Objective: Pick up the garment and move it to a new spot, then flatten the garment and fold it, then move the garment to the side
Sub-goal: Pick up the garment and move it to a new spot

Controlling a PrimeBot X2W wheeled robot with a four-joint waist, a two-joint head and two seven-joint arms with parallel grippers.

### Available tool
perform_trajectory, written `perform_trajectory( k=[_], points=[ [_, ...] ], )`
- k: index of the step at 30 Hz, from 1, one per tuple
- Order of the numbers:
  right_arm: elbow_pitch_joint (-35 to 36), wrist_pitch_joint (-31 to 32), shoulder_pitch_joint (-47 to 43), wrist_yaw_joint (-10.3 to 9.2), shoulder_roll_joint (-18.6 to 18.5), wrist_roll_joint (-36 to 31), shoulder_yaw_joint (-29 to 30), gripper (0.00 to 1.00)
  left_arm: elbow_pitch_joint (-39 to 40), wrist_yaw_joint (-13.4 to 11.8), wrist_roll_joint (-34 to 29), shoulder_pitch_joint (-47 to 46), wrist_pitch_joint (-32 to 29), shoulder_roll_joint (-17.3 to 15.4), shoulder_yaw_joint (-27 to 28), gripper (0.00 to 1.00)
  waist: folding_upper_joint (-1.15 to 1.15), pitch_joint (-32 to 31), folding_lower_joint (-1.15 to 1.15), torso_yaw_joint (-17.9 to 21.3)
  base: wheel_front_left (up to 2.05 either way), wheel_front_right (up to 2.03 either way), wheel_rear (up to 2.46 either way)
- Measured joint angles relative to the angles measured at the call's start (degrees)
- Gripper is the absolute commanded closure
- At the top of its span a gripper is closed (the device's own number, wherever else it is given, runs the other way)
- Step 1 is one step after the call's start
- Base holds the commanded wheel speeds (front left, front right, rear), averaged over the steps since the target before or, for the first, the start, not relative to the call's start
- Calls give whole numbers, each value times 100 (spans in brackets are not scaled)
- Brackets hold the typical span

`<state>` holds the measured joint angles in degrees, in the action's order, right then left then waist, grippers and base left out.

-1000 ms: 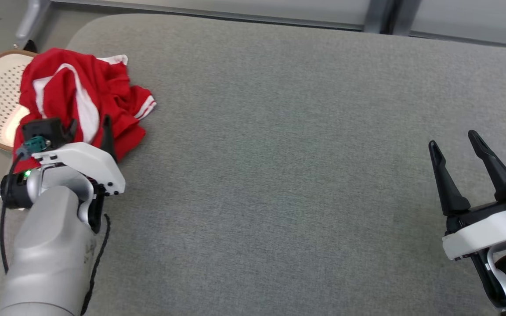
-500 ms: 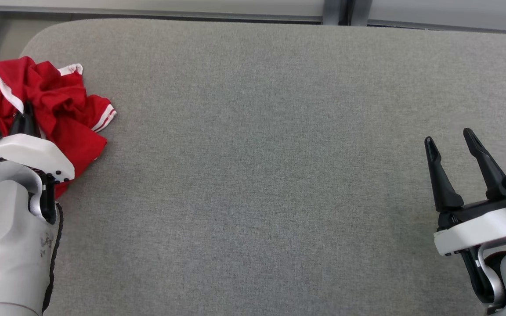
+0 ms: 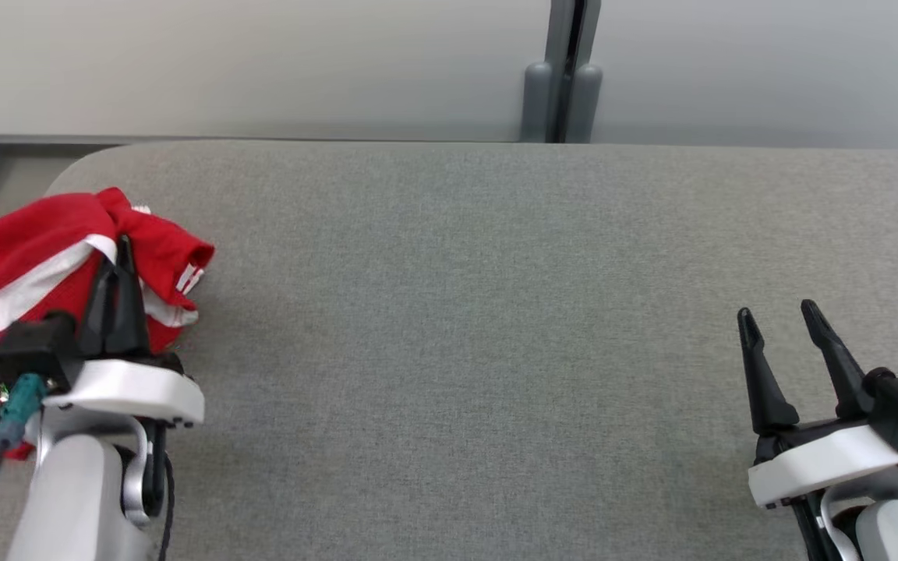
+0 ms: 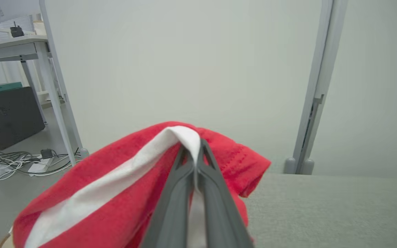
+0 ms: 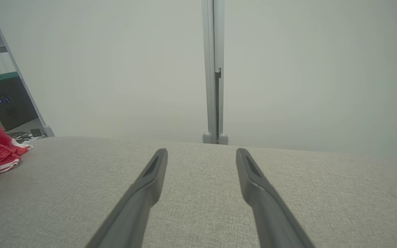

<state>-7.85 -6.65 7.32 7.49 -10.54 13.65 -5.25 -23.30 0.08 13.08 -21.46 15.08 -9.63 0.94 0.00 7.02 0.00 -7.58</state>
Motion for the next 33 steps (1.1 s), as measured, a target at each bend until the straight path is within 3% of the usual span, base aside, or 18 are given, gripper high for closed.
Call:
perform_trajectory(
  k=[9, 14, 20, 25, 33],
  points=[
    [-154, -83, -292, 0, 97, -2, -69, 0, 1767, -218, -62, 1543, -553, 314, -382, 100, 0, -450, 0, 496, 0, 0, 0],
    [-192, -90, -402, 0, 155, -14, -130, 0, 2165, -204, -83, 1958, -762, 445, -783, 100, 0, -597, 0, 829, 0, 0, 0],
    [-214, -94, -443, 0, 185, -11, -280, 0, 1987, -25, 8, 1846, -813, 601, -1468, 100, 0, -705, 0, 1289, 0, 0, 0],
    [-256, -99, -438, 0, 214, 1, -407, 0, 1599, 93, 86, 1211, -704, 666, -2101, 100, 0, -705, 0, 1727, 0, 0, 0],
    [-316, -214, -311, 0, 192, 57, -456, 0, 906, 1, 376, 110, -512, 689, -2922, 100, 0, -432, 0, 2322, 0, 0, 0]
  ],
)
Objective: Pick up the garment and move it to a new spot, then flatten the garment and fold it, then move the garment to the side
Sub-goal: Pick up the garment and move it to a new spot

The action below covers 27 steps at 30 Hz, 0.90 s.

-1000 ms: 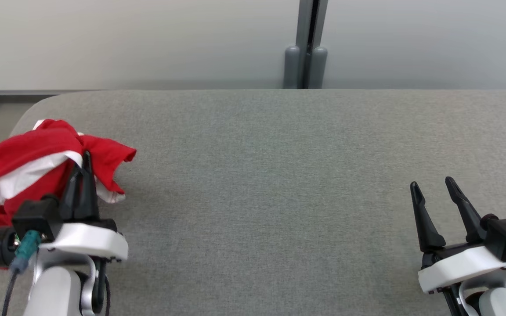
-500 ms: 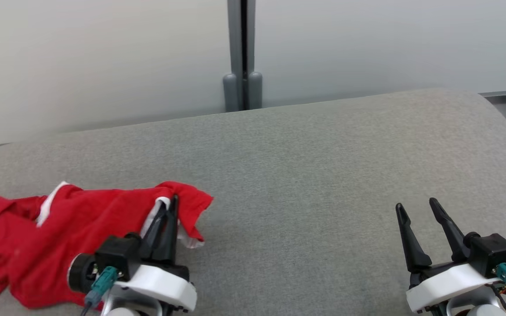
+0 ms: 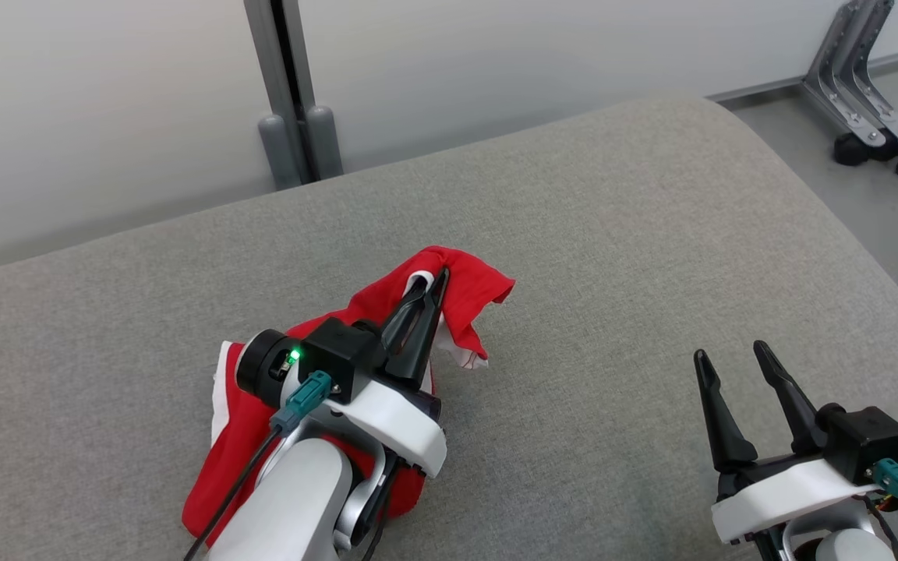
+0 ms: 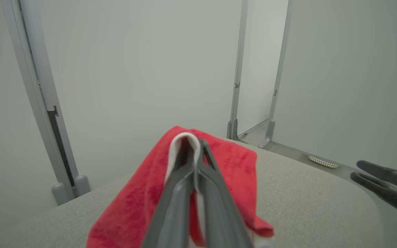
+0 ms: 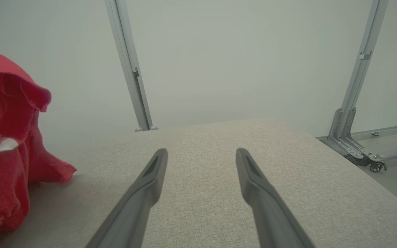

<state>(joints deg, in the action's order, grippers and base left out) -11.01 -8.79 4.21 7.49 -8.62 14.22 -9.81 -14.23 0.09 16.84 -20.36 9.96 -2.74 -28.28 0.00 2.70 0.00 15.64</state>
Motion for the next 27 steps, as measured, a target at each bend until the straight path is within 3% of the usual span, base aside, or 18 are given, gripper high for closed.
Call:
perform_trajectory(
  k=[8, 9, 10, 11, 18, 22, 27],
  points=[
    [-218, -235, 197, 0, 80, 103, 19, 0, -1270, -64, 414, -433, 66, 2, -541, 100, 0, 547, 0, 213, 0, 0, 0],
    [-247, -241, 208, 0, 87, 123, 23, 0, -1382, -59, 454, -466, 77, -2, -582, 96, 0, 572, 0, 199, 0, 0, 0],
    [-277, -257, 218, 0, 92, 124, 26, 0, -1452, -55, 480, -491, 130, -4, -621, 40, 0, 583, 0, 172, 0, 0, 0],
    [-294, -265, 231, 0, 93, 124, 25, 0, -1504, -13, 512, -511, 162, -5, -680, 0, 0, 584, 0, 135, 0, 0, 0],
    [-359, -282, 286, 0, 22, 109, 80, 0, -1296, -51, 732, -482, 412, -4, -856, 0, 0, 498, 0, -167, 0, 0, 0],
    [-327, -279, 280, 0, -32, 46, 149, 0, -798, -312, 620, -265, 489, -101, -644, 0, 0, 381, 0, -372, 0, 0, 0],
    [-232, -183, 181, 0, -71, 8, 215, 0, -208, -721, 600, 190, 506, -481, -1, 0, 0, 205, 0, -649, 0, 0, 0]
  ],
)
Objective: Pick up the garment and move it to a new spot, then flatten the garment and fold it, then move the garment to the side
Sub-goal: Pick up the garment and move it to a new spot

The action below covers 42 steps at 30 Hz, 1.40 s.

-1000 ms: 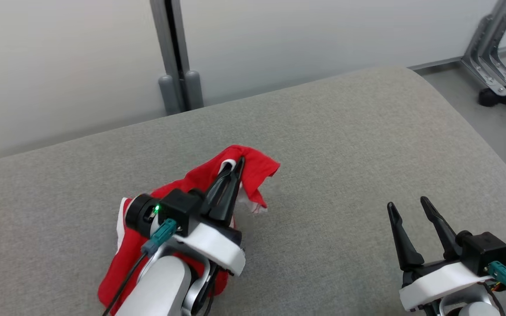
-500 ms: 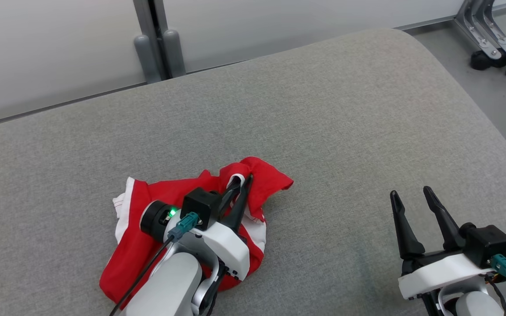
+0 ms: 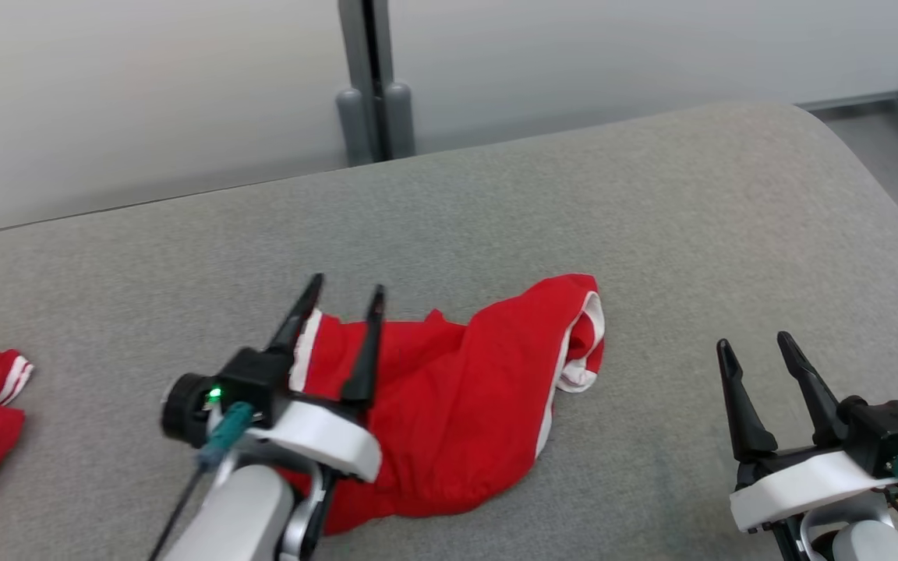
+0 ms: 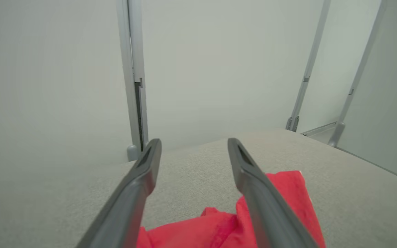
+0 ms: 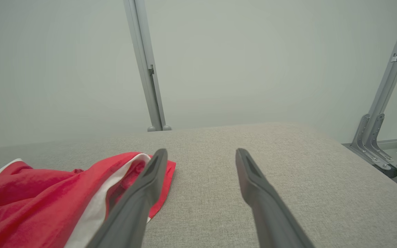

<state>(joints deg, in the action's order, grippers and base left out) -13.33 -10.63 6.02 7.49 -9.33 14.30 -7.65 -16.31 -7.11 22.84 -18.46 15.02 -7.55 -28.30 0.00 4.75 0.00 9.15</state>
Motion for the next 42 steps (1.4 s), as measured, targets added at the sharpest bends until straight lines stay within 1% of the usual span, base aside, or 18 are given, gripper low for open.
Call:
perform_trajectory(
  k=[3, 7, 9, 10, 12, 15, 18, 22, 31, 42],
  points=[
    [87, 64, -53, 0, -16, -13, 26, 0, 229, -108, 5, 309, 7, -186, 382, 0, 0, -105, 0, -177, 0, 0, 0],
    [158, 134, -202, 0, -20, -33, 129, 0, 350, -132, 75, 671, 7, -461, 881, 0, 0, -260, 0, -384, 0, 0, 0],
    [212, 186, -279, 0, -18, -44, 159, 0, 366, -120, 146, 865, 8, -544, 1125, 0, 0, -340, 0, -480, 0, 0, 0],
    [212, 186, -279, 0, -18, -44, 159, 0, 366, -120, 146, 865, 8, -544, 1125, 0, 0, -340, 0, -480, 0, 0, 0],
    [265, 215, -348, 0, -11, -66, 198, 0, 375, -37, 265, 1055, 9, -615, 1354, 0, 0, -409, 0, -568, 0, 0, 0],
    [338, 267, -450, 0, -1, -74, 261, 0, 390, 116, 296, 1291, 10, -722, 1532, 0, 0, -493, 0, -682, 0, 0, 0],
    [422, 345, -548, 0, 7, -87, 293, 0, 398, 233, 292, 1486, 11, -771, 1585, 0, 0, -564, 0, -754, 0, 0, 0],
    [505, 412, -671, 0, 14, -131, 292, 0, 443, 328, 286, 1690, 11, -730, 1635, 0, 0, -651, 0, -785, 0, 0, 0],
    [634, 537, -911, 0, 37, -143, 303, 0, 567, 341, 21, 2046, 11, -602, 1556, 0, 0, -861, 0, -760, 0, 0, 0],
    [758, 648, -1107, 0, 98, -127, 209, 0, 453, 341, -18, 2160, 11, -523, 1543, 0, 0, -1041, 0, -778, 0, 0, 0]
  ],
)
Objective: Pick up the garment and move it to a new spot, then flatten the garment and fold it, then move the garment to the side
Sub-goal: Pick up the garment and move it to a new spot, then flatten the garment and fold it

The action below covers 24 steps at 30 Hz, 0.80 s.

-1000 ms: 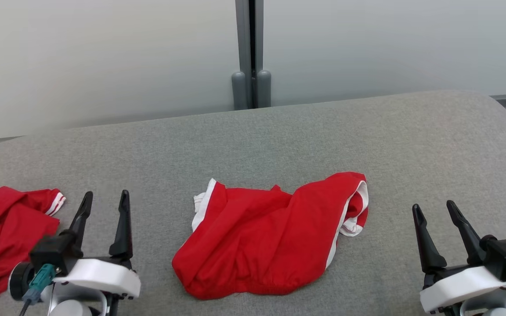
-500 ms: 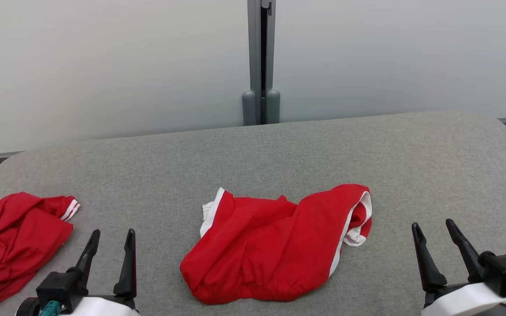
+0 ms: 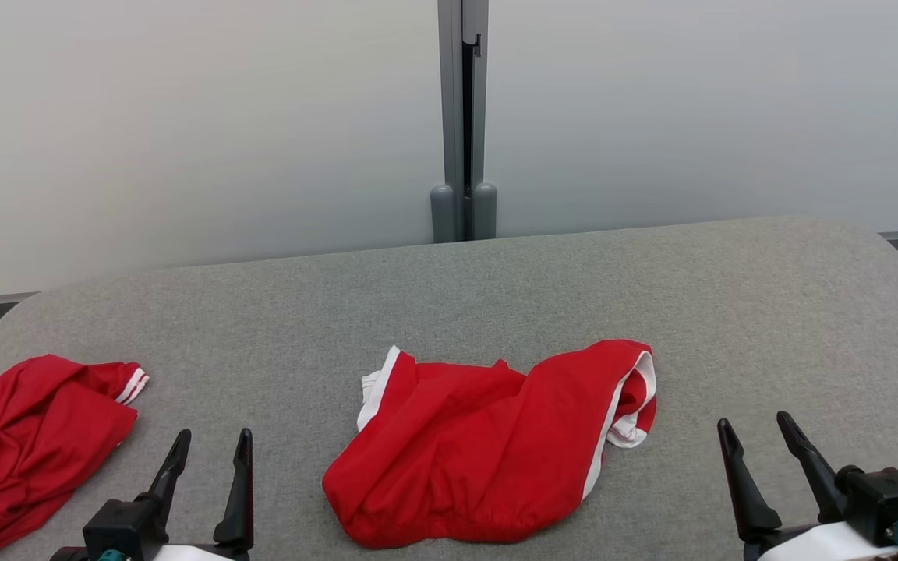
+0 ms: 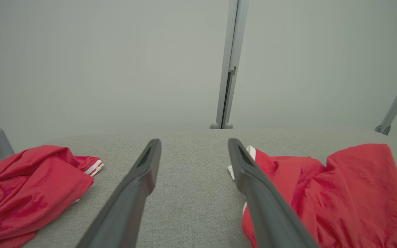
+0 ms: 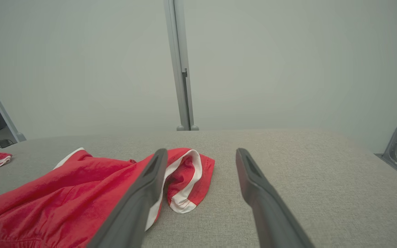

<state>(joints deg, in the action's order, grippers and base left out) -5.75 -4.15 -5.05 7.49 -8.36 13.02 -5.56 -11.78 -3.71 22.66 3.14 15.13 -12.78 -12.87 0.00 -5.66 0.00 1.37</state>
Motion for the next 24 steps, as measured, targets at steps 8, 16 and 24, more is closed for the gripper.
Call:
perform_trajectory(
  k=[8, 16, 24],
  points=[
    [25, 46, -34, 0, 21, 5, -59, 0, -60, -66, -47, 0, 0, 23, 9, 0, 0, -4, 0, -55, 0, 0, 0],
    [7, 45, -31, 0, 19, 48, -77, 0, -134, -65, -37, -1, 0, 47, 18, 0, 0, 10, 0, -62, 0, 0, 0],
    [-55, 11, -26, 0, 46, 48, -89, 0, -167, -65, -40, -1, 0, 55, 21, 0, 0, 5, 0, -58, 0, 0, 0]
  ],
)
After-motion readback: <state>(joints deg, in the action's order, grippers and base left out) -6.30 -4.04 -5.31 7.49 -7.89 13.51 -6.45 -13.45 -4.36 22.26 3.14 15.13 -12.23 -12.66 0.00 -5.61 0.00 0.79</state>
